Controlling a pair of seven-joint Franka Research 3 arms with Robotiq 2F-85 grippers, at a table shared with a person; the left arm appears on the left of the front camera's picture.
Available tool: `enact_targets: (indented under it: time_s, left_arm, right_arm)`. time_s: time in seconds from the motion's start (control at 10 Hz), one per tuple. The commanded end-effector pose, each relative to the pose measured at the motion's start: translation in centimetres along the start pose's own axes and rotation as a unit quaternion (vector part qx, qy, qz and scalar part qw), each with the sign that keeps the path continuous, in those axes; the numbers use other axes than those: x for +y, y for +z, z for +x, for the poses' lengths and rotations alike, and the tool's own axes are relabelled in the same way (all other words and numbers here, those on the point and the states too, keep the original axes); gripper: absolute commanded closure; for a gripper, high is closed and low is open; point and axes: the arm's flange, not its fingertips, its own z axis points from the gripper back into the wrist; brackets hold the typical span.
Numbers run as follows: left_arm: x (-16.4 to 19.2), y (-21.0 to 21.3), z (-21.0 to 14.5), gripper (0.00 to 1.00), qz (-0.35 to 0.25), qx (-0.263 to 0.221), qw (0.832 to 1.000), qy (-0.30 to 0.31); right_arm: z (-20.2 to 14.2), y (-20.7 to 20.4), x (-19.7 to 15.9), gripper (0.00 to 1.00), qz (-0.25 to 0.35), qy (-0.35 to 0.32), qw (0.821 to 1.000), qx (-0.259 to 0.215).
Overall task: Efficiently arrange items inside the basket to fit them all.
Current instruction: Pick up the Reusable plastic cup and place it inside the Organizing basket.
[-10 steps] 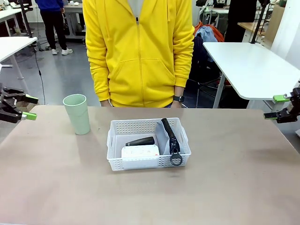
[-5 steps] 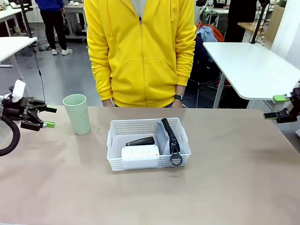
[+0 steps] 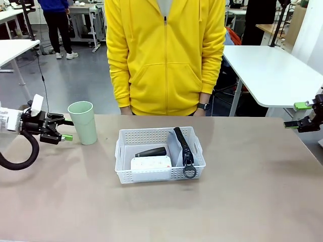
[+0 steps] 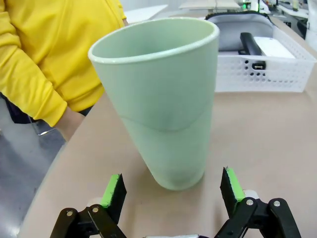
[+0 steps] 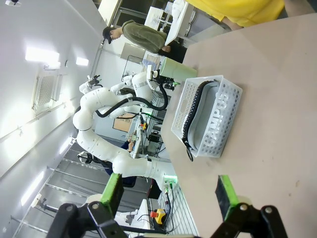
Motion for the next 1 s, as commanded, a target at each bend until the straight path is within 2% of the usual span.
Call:
enact_targets:
  time_s: [0.0, 0.6, 0.9]
  left_arm:
    - [0.6, -1.1, 0.4, 0.0, 0.012, -0.019, 1.0, -0.002]
    - [0.5, -3.1, 0.8, 0.0, -0.012, -0.038, 0.999, 0.013]
    - [0.5, -3.8, 1.3, 0.0, -0.021, -0.064, 0.997, 0.031]
  right_arm:
    - [-0.1, 0.1, 0.6, 0.0, 0.0, -0.008, 1.0, 0.005]
    - [-0.1, 0.1, 0.6, 0.0, 0.0, -0.008, 1.0, 0.005]
    - [-0.1, 0.1, 0.6, 0.0, 0.0, -0.008, 1.0, 0.005]
